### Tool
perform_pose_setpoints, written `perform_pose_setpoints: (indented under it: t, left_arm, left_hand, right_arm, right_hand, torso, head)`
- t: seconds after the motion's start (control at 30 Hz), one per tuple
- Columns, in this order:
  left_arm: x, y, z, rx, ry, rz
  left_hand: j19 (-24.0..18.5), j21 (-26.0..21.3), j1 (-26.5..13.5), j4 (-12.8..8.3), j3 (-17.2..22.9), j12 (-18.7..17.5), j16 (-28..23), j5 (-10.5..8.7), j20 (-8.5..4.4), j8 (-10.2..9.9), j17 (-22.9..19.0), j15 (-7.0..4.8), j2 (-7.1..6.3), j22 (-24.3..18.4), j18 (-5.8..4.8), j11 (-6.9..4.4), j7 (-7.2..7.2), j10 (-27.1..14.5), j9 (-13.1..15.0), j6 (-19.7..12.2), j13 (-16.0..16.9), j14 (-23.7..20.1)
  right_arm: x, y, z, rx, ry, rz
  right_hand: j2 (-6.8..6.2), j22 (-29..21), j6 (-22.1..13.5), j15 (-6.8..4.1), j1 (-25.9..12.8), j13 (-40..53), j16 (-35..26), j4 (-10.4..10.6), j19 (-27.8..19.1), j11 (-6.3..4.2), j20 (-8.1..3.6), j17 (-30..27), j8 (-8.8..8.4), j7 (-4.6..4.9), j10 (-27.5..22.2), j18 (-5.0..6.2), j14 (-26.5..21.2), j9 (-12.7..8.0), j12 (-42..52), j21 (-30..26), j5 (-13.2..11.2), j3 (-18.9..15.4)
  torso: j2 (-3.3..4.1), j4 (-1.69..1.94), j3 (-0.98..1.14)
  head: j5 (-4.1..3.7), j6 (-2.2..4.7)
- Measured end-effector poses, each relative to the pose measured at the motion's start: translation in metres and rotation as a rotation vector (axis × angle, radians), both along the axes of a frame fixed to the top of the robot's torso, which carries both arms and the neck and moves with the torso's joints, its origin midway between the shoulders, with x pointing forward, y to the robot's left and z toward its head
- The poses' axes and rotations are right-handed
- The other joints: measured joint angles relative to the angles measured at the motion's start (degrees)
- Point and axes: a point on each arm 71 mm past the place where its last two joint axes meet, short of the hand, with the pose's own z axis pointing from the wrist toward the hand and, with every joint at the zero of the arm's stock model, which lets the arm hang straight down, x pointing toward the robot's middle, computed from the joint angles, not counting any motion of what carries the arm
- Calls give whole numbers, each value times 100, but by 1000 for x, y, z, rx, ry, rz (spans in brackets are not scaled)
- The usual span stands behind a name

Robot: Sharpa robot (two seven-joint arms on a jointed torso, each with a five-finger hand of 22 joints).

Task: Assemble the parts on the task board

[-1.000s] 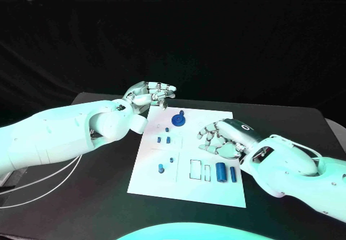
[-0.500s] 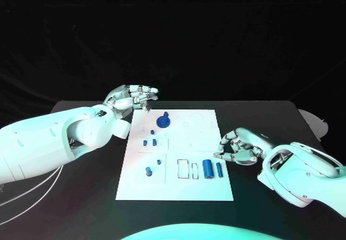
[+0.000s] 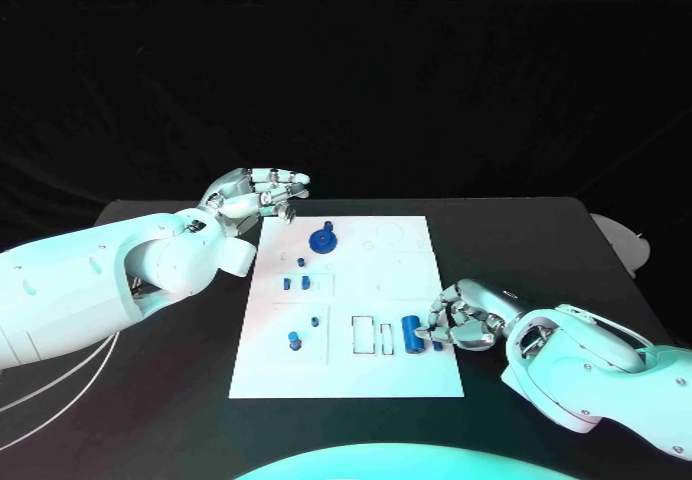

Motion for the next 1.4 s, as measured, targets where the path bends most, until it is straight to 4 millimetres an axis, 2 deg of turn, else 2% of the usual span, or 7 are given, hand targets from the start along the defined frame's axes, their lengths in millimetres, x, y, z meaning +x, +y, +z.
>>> perform_pose_setpoints:
  t: [0.4,0.57,0.83,1.1,1.27,1.4]
  left_arm:
    - [0,2,0,1,1,3]
    - [0,2,0,1,1,3]
    - [0,2,0,1,1,3]
    - [-1,2,0,0,2,2]
    - [-1,2,0,1,2,2]
    - [-1,3,0,1,3,2]
  left_hand:
    - [0,0,0,0,0,0,0,0,0,0,0,0,0,1,0,0,0,0,0,0,-1,0]
    - [0,0,0,0,0,0,0,0,0,0,0,0,0,1,0,0,0,0,0,0,4,0]
    - [0,0,-23,0,0,0,0,0,0,0,1,0,23,1,0,0,0,0,0,0,4,0]
    - [0,0,-23,0,0,0,0,0,0,0,1,0,23,-9,0,0,0,0,0,0,3,0]
    - [0,0,-23,0,0,0,0,0,0,0,1,0,23,-9,0,0,0,0,0,0,3,0]
    - [0,0,-23,0,0,0,0,0,0,0,1,0,23,-9,0,0,0,0,0,0,3,0]
  right_arm:
    - [-2,11,-10,-14,15,8]
    - [-1,14,-14,-18,16,12]
    - [2,19,-18,-26,18,15]
    - [7,24,-23,-38,13,17]
    - [7,28,-24,-34,6,24]
    - [5,29,-24,-28,0,22]
  right_hand:
    - [37,-1,0,22,-37,-1,0,-5,0,0,0,-1,0,0,0,0,21,36,44,0,0,-103]
    - [37,-1,0,22,-37,-1,-2,-5,0,0,0,-1,0,0,0,0,21,43,44,0,0,-103]
    - [59,-2,0,22,-59,-2,19,-5,0,0,1,-2,0,0,0,1,21,50,44,-1,24,-103]
    - [60,-3,1,22,-57,-2,18,-5,0,0,1,-2,26,1,0,1,21,98,44,-1,42,-134]
    - [171,-3,1,22,53,-3,18,-20,0,0,1,-3,48,2,-1,1,21,122,67,-1,137,-150]
    - [265,-3,40,22,147,-3,18,-14,0,-16,1,-3,35,-35,47,1,21,122,111,-1,315,-156]
  torso:
    - [3,-14,2]
    - [3,-10,2]
    - [3,-7,3]
    - [-3,-1,-3]
    - [-4,-1,-3]
    - [-7,-4,-3]
  head:
    - [10,-8]
    - [5,-17]
    - [38,-34]
    - [37,-36]
    - [49,-38]
    - [50,-35]
